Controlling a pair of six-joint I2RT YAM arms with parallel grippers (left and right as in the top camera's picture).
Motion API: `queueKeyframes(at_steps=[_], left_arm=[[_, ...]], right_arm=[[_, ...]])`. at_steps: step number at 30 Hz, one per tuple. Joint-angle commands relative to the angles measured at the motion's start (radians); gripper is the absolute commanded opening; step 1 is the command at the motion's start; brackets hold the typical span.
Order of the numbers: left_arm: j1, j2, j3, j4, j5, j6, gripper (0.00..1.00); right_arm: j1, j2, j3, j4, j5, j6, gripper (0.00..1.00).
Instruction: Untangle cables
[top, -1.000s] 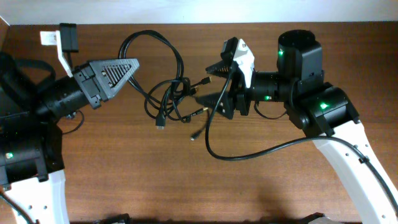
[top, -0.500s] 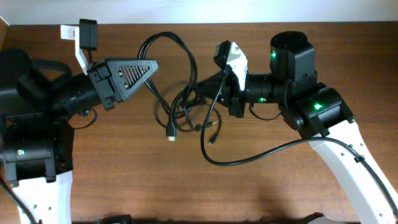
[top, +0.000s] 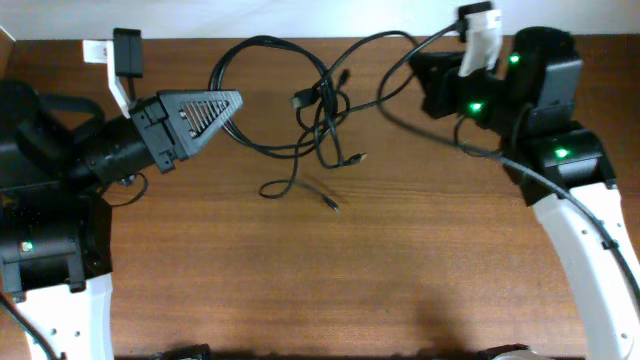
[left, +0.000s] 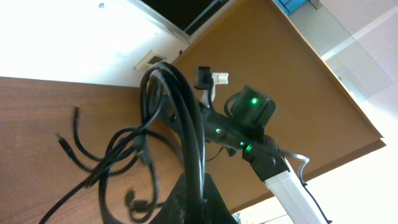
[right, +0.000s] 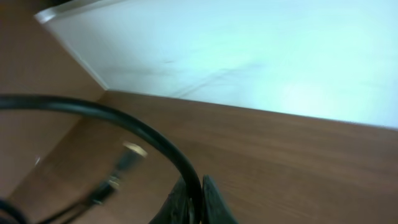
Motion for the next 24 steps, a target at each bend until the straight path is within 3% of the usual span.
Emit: queueKeyframes(at_steps=[1,6,15,24], left_arm=[[0.029,-0.011,0.006,0.008,0.027,-0.005,0.00],[0.138,-0.011,0.006,0.009,0.053,-0.005,0.00],[0.456,-0.011,0.006,0.024,0.152,-0.006,0.00],[0.529,-0.011,0.006,0.113,0.138,-0.005,0.00]], right_arm=[[-0.095,0.003,0.010,-0.029,0.067,0.076,0.04],[-0.261,0.003,0.010,-0.117,0.071,0.087,0.04],[-0.532,0.003,0.010,-0.160,0.071,0.087,0.04],[-0.780,0.003,0.010,-0.174,0.071,0.083,0.04]])
